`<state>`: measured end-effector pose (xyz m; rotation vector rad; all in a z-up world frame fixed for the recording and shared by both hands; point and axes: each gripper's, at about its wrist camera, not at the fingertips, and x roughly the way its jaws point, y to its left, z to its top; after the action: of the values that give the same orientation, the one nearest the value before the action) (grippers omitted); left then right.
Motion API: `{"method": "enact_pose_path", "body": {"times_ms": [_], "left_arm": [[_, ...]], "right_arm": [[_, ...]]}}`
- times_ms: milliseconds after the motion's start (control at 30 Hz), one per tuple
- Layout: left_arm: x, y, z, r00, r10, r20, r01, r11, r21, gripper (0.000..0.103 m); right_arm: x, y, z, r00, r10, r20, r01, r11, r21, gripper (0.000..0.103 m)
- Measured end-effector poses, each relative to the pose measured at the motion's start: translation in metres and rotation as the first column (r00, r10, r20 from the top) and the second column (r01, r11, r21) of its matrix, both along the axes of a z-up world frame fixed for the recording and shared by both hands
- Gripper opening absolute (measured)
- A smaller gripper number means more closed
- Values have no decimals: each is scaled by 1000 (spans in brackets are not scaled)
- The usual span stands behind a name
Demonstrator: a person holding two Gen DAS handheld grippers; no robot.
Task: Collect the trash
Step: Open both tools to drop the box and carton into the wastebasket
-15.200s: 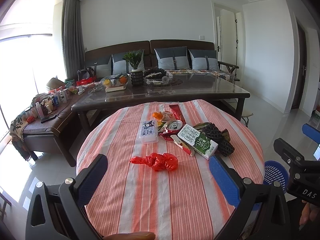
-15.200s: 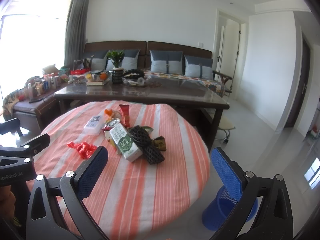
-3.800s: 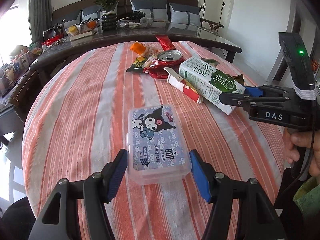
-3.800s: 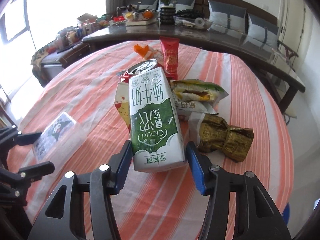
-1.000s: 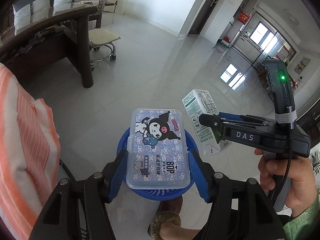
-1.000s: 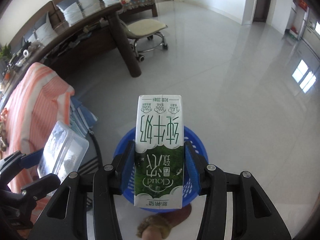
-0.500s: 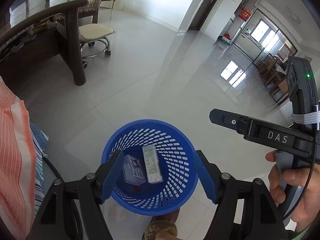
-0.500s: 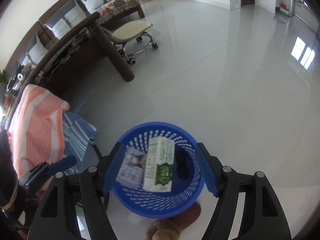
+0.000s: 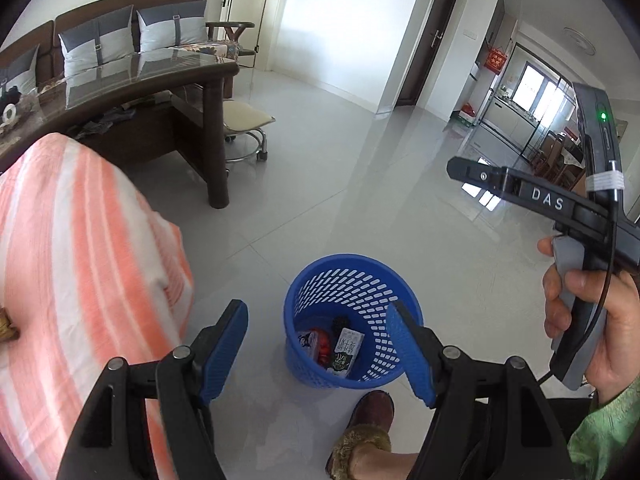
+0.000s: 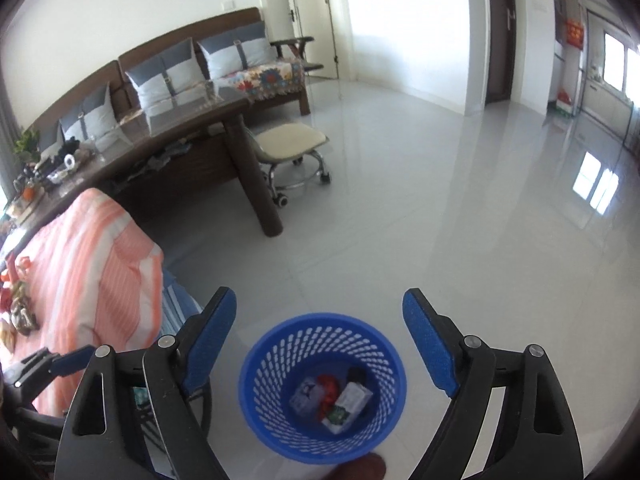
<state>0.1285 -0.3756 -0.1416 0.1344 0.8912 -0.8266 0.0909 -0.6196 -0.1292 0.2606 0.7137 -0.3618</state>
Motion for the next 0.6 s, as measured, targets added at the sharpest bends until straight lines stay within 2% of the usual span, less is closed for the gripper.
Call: {"method": "enact_pose_path", "body": {"times_ms": [167, 300, 467, 600], "left_arm": [[-17, 64, 14, 996, 73, 47, -74, 997, 15, 73], [-21, 115, 21, 986, 152, 72, -154, 988, 27, 73], [-20, 177, 25, 958, 259, 122, -267, 962, 49, 73], [-12, 230, 16, 928, 362, 89, -367, 929, 48, 73]], "right_arm": [[13, 67, 21, 990, 121, 76, -113, 988, -108, 89], [25, 124, 22, 963, 248, 107, -237, 966, -102, 89], [26, 203, 16, 898, 423, 124, -413, 906, -95, 89], [20, 258, 3, 831, 546, 103, -535, 837, -116, 91]]}}
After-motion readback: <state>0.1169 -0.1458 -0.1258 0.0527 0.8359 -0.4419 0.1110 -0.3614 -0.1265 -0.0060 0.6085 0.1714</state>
